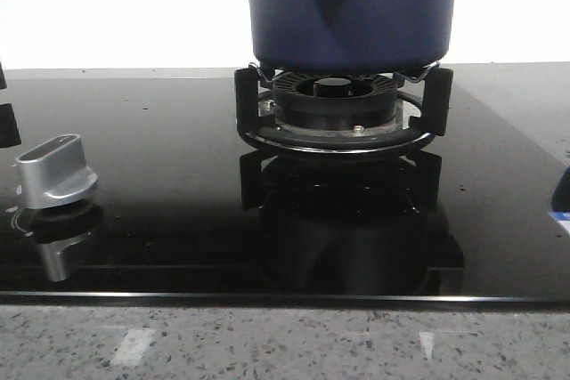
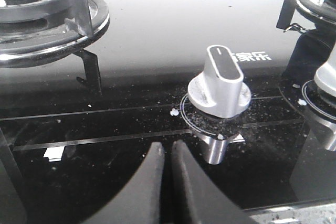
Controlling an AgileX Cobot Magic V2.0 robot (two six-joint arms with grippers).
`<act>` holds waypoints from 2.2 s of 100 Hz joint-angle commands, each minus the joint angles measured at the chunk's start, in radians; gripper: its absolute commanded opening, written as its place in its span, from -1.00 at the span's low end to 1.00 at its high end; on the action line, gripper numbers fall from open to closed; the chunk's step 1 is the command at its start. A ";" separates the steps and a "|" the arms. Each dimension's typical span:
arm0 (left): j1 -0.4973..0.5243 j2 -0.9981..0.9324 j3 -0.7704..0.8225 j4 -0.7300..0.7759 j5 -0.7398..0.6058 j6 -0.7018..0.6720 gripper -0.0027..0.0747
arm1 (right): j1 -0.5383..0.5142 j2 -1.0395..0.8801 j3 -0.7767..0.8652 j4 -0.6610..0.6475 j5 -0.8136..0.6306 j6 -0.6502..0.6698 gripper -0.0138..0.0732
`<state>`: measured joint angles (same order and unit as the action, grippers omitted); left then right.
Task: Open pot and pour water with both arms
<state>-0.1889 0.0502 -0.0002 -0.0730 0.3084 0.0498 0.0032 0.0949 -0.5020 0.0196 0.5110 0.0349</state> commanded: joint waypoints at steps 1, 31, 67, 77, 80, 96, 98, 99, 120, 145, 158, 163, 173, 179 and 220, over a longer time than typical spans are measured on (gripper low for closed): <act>0.002 0.008 0.032 -0.011 -0.074 -0.010 -0.98 | -0.004 0.013 0.029 -0.003 -0.082 -0.005 -0.85; 0.002 0.008 0.032 -0.011 -0.074 -0.010 -0.98 | -0.098 0.011 0.272 -0.037 -0.197 0.008 -0.85; 0.002 0.008 0.032 -0.011 -0.074 -0.010 -0.98 | -0.172 -0.008 0.539 -0.039 -0.392 0.014 -0.85; 0.002 0.008 0.032 -0.011 -0.074 -0.010 -0.98 | -0.176 -0.072 0.538 -0.046 -0.296 0.014 -0.85; 0.002 0.008 0.032 -0.011 -0.074 -0.010 -0.98 | -0.179 -0.089 0.538 -0.049 -0.268 0.014 -0.85; 0.002 0.008 0.032 -0.011 -0.074 -0.010 -0.98 | -0.198 -0.124 0.538 -0.071 -0.193 0.014 -0.85; 0.002 0.008 0.032 -0.011 -0.074 -0.010 -0.98 | -0.198 -0.124 0.538 -0.071 -0.193 0.014 -0.86; 0.002 0.008 0.032 -0.011 -0.074 -0.010 -0.98 | -0.198 -0.124 0.538 -0.071 -0.193 0.014 -0.85; 0.002 0.008 0.032 -0.011 -0.074 -0.010 -0.98 | -0.200 -0.124 0.538 -0.074 -0.198 0.014 -0.85; 0.002 0.008 0.032 -0.011 -0.074 -0.010 -0.98 | -0.200 -0.124 0.540 -0.079 -0.202 0.014 -0.85; 0.002 0.008 0.032 -0.011 -0.074 -0.010 -0.98 | -0.200 -0.124 0.539 -0.079 -0.202 0.014 -0.86; 0.002 0.008 0.032 -0.011 -0.074 -0.010 -0.98 | -0.200 -0.124 0.539 -0.079 -0.202 0.014 -0.86; 0.002 0.008 0.032 -0.011 -0.074 -0.010 -0.98 | -0.200 -0.124 0.539 -0.079 -0.202 0.014 -0.85; 0.002 0.008 0.032 -0.011 -0.074 -0.010 -0.98 | -0.200 -0.124 0.539 -0.079 -0.202 0.014 -0.85; 0.002 0.008 0.032 -0.011 -0.074 -0.010 -0.98 | -0.200 -0.124 0.539 -0.079 -0.202 0.014 -0.85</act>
<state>-0.1889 0.0502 -0.0002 -0.0730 0.3099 0.0498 -0.1911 -0.0082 0.0098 -0.0361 0.3282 0.0470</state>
